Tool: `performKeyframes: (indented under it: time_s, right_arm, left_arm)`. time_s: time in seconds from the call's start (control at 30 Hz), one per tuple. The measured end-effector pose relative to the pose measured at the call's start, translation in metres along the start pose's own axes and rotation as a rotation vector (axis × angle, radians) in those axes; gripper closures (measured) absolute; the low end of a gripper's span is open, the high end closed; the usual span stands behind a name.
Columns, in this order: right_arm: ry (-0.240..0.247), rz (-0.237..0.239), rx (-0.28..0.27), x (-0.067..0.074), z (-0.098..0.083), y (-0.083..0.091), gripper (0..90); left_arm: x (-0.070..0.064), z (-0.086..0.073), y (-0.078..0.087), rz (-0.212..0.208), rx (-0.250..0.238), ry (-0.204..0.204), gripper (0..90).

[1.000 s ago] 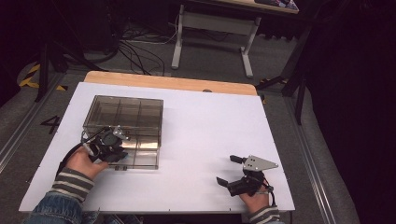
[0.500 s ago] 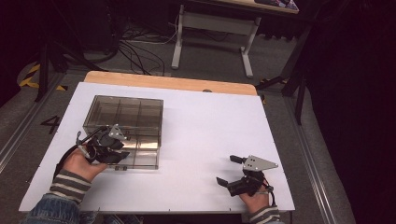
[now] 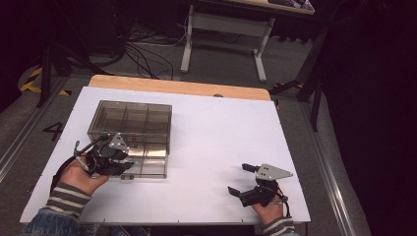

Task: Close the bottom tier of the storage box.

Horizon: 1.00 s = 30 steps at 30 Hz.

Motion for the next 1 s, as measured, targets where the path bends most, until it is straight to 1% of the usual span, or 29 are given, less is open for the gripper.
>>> performKeyframes:
  time_s: [0.1,0.2,0.3,0.4,0.57,0.7,0.83,0.9,0.93,1.0]
  right_arm:
    - [-0.001,-0.001,0.0,0.0,0.0,0.0,0.6]
    - [-0.002,-0.002,0.0,0.0,0.0,0.0,0.6]
    - [-0.001,-0.002,0.0,0.0,0.0,0.0,0.6]
    - [-0.002,-0.002,0.0,0.0,0.0,0.0,0.6]
    - [-0.002,-0.002,0.0,0.0,0.0,0.0,0.6]
    - [-0.003,-0.002,0.0,0.0,0.0,0.0,0.6]
    - [-0.004,-0.002,0.001,0.0,0.0,0.0,0.6]
    - [-0.007,-0.001,0.001,0.0,0.0,0.0,0.6]
    - [-0.001,-0.002,0.001,0.0,0.0,0.0,0.6]
    - [-0.008,0.0,0.0,0.0,0.0,0.0,0.6]
  left_arm:
    - [-0.001,-0.003,0.002,-0.001,0.001,0.003,62.8]
    - [0.0,-0.006,0.004,-0.003,-0.001,0.018,64.4]
    - [0.0,-0.009,0.006,0.0,-0.003,0.022,66.6]
    - [-0.002,-0.012,0.008,-0.007,-0.003,0.028,69.5]
    - [-0.003,-0.018,0.009,-0.005,-0.002,0.044,76.4]
    - [-0.005,-0.021,0.009,-0.008,0.006,0.052,81.9]
    - [-0.006,-0.026,0.008,0.0,0.03,0.053,89.5]
    - [-0.007,-0.028,0.007,0.003,0.041,0.057,89.6]
    - [-0.007,-0.029,0.007,0.006,0.042,0.061,89.6]
    - [-0.008,-0.031,0.007,0.002,0.041,0.069,89.6]
Point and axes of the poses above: each handheld gripper's, and its own axes: y roughly backward along the jaws, z roughly out of its top, x roughly to its left, the point moved 8 cm from there along -y, roughly forward along the jaws, and after that the axes turned 13 degrees about -z, right-handed, at the moved point
